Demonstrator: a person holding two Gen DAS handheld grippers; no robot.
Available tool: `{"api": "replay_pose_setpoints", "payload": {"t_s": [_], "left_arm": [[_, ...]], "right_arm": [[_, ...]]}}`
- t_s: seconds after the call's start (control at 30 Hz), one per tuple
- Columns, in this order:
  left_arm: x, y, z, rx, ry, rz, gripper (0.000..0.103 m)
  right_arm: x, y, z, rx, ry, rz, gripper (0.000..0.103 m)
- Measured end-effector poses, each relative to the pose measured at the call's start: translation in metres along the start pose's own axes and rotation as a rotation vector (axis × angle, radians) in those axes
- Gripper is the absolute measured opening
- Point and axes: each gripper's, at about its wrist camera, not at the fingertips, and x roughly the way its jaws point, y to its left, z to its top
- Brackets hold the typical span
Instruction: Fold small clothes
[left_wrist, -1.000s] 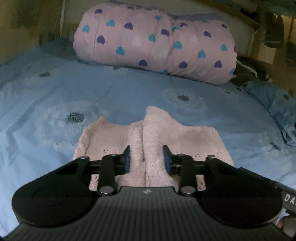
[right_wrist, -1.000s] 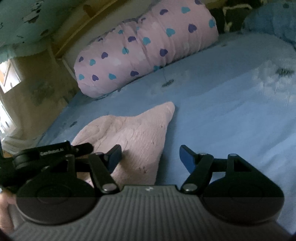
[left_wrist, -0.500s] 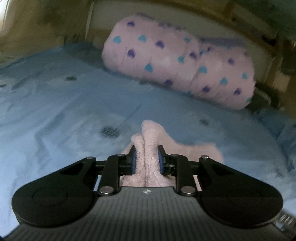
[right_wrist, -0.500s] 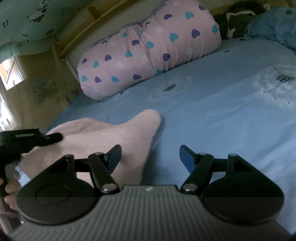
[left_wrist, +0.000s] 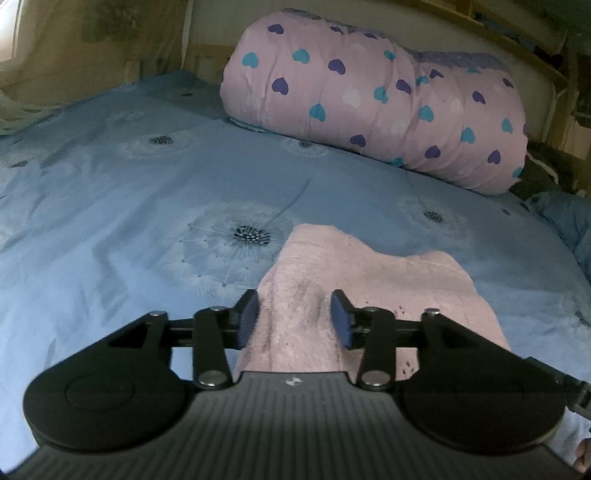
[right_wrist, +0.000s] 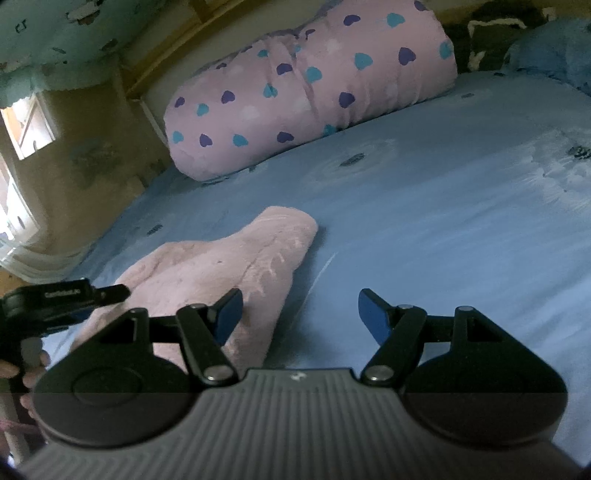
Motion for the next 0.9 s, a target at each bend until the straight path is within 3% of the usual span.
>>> {"api": "replay_pose_setpoints", "payload": {"t_s": [0.13, 0.23, 0.3, 0.43, 0.53, 0.73, 0.9], "left_arm": [[-0.007, 0.003, 0.003, -0.019, 0.021, -0.028, 0.071], [-0.014, 0.007, 0.000, -0.046, 0.064, -0.047, 0.075], [-0.018, 0.007, -0.005, -0.036, 0.088, -0.023, 0.076], [-0.025, 0.013, -0.018, -0.008, 0.031, 0.022, 0.081], [-0.016, 0.013, -0.020, 0.016, 0.052, 0.028, 0.081], [-0.015, 0.015, -0.019, 0.005, 0.061, 0.023, 0.081], [-0.019, 0.017, -0.017, -0.006, 0.077, 0.022, 0.081]], "right_arm": [[-0.001, 0.003, 0.001, 0.007, 0.009, 0.054, 0.072], [0.000, 0.006, -0.001, 0.004, 0.014, 0.101, 0.072], [0.001, 0.009, -0.003, -0.003, 0.023, 0.123, 0.072], [0.000, 0.014, -0.005, -0.035, 0.018, 0.142, 0.072], [-0.001, 0.018, -0.008, -0.074, -0.001, 0.152, 0.072], [-0.014, 0.024, -0.008, -0.049, 0.014, 0.111, 0.072], [-0.041, 0.043, -0.024, -0.131, 0.040, 0.075, 0.072]]}}
